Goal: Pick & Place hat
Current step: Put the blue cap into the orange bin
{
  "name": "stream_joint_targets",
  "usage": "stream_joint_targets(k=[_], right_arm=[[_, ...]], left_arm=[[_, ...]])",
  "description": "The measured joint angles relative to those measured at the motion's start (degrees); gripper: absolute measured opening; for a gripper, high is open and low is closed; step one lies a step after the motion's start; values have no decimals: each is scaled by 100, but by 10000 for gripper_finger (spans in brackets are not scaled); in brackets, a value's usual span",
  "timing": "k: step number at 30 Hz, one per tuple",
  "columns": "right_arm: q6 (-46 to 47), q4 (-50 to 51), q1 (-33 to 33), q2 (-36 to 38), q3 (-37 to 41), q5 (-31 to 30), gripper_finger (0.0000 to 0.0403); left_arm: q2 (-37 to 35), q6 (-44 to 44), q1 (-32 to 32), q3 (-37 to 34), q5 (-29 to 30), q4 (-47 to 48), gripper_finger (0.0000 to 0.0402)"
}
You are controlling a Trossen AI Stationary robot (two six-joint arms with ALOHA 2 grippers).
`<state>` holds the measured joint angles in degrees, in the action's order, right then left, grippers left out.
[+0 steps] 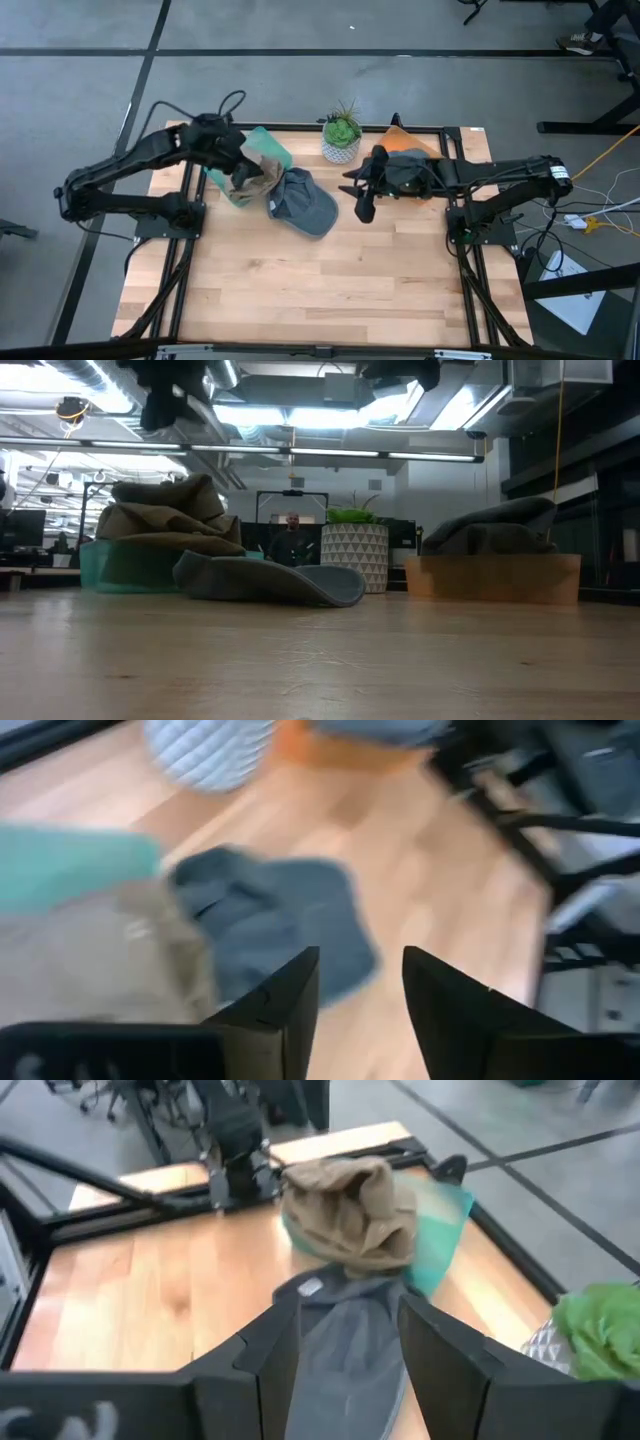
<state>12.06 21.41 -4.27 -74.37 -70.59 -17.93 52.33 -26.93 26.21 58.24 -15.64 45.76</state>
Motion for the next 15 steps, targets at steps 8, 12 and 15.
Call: stream_joint_targets(k=[8,12,15], right_arm=[[333,51,-486,-2,0,-8,168],[501,-32,-800,-91,0,-445,168],[679,-221,-969,-236,0,-631,168]], left_arm=[[-605,-236,-717,2,55,-273,152],[-707,-237,-1153,2,68,-273,148],[-717,-237,-1461,2,72,-274,149]])
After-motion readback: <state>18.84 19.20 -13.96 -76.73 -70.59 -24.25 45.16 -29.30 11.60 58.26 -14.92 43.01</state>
